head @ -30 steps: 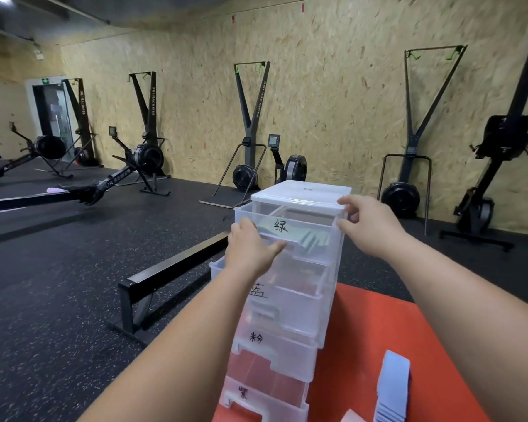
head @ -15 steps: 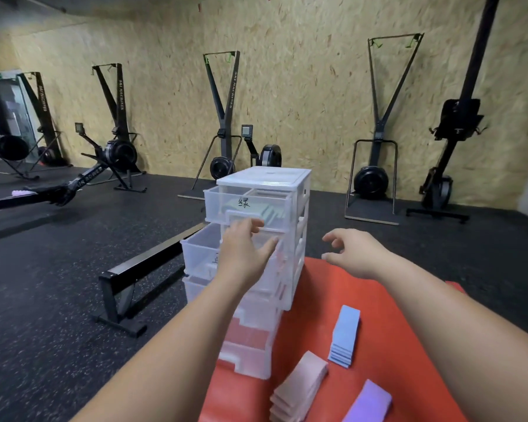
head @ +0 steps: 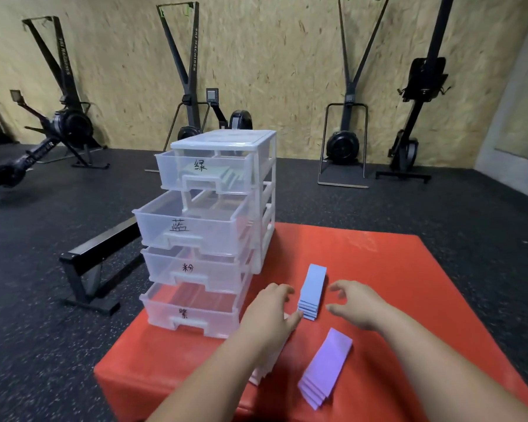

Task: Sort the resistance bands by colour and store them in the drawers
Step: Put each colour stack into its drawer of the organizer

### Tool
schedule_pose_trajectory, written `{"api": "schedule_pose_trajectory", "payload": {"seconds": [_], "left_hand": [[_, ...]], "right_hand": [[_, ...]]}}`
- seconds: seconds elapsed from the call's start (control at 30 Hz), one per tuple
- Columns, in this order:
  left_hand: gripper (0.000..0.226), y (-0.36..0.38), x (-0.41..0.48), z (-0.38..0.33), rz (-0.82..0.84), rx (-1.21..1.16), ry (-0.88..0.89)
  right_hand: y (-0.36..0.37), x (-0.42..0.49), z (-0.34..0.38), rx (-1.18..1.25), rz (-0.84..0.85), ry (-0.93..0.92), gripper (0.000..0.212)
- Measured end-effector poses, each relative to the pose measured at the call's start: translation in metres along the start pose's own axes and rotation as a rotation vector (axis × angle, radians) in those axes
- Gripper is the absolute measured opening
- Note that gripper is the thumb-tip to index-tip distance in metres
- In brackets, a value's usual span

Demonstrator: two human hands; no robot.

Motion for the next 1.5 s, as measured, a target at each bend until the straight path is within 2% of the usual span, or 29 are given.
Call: {"api": "schedule_pose_trajectory", "payload": {"seconds": [0.27,0.47,0.6,0.73,0.87,1.03,1.1,1.3,1.5], "left_hand": [[0.074,0.035,0.038,0.032,0.175,-0.045,-0.211],[0.073,0.056,0.092,0.052,0.218,-0.074,-0.266],[0.074,0.074,0.123,0.060,0.253,-0.136,-0.339],[0.073,0.090,0.140,0.071,0.252,-0.099,-0.413],[0.067,0.097,0.144,0.075,0.272,-0.051,-0.445],[0.061,0.099,0.149,0.082,0.290,-0.102,-0.471],[0.060,0.099,0.149,0.082,0.290,-0.112,-0.480],[0.059,0.100,0.147,0.077,0.286,-0.095,-0.494],[0.061,0.096,0.139,0.065,0.242,-0.037,-0.445]], "right_hand": [[0.029,0.044,-0.025,0.038,0.015,0.044,0.065],[0.034,0.097,-0.030,0.069,-0.021,0.049,0.074],[0.040,0.135,-0.031,0.081,-0.047,0.048,0.073],[0.044,0.169,-0.033,0.080,-0.051,0.061,0.069],[0.056,0.181,-0.036,0.071,-0.004,0.054,0.077],[0.060,0.186,-0.039,0.167,-0.066,0.059,0.084],[0.060,0.187,-0.035,0.188,-0.077,0.068,0.079],[0.062,0.183,-0.033,0.255,-0.118,0.049,0.041],[0.061,0.160,-0.025,0.219,-0.192,-0.026,0.034]]}}
Point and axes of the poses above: each hand's wrist, its own x-axis towards the middle knuckle, its own y-axis out of the palm, z = x × y, the point moved 1 cm from there along x, towards the middle knuckle, and after that the axes turned 4 degrees about y, right-handed, at the moved point
